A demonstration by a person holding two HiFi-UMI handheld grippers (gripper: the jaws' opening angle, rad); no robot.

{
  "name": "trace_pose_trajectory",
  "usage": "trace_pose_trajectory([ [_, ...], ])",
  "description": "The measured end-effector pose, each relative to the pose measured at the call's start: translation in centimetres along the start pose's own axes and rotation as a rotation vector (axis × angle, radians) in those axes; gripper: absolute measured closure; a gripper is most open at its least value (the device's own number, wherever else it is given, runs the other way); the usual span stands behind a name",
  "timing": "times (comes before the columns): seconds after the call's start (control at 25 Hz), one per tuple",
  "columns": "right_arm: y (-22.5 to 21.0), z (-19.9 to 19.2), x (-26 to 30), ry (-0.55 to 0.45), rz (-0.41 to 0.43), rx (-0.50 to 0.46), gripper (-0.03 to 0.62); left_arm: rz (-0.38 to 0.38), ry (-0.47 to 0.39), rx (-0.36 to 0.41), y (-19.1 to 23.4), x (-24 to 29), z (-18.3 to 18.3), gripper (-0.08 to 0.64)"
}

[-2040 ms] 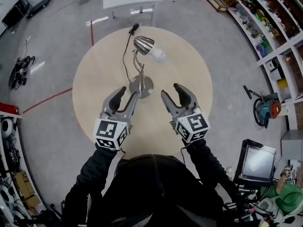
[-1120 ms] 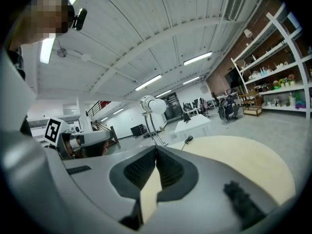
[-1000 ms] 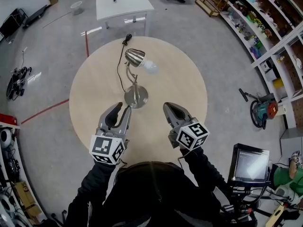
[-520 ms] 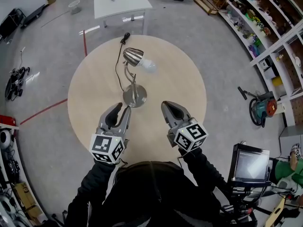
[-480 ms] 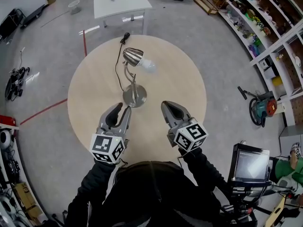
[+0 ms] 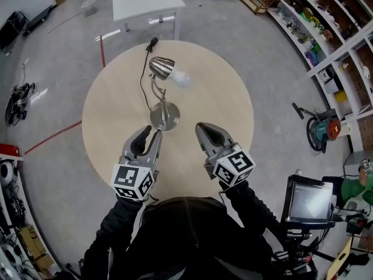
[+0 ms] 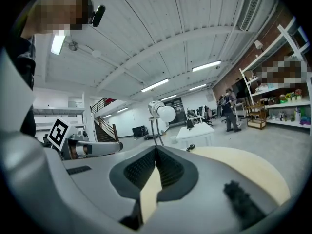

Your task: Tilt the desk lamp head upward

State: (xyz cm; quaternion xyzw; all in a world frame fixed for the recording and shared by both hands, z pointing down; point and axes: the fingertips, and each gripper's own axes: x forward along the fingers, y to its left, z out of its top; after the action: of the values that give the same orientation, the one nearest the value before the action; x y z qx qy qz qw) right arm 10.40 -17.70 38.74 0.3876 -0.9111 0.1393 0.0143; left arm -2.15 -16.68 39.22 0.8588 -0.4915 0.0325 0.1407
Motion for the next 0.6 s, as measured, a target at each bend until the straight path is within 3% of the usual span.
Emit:
trace_pose_trajectory([
  [0.6, 0.09, -0.20, 0.22, 0.011, 0.003, 0.001, 0.585, -0.001, 0.005, -0.009, 0.20, -0.08, -0.20, 0.440],
])
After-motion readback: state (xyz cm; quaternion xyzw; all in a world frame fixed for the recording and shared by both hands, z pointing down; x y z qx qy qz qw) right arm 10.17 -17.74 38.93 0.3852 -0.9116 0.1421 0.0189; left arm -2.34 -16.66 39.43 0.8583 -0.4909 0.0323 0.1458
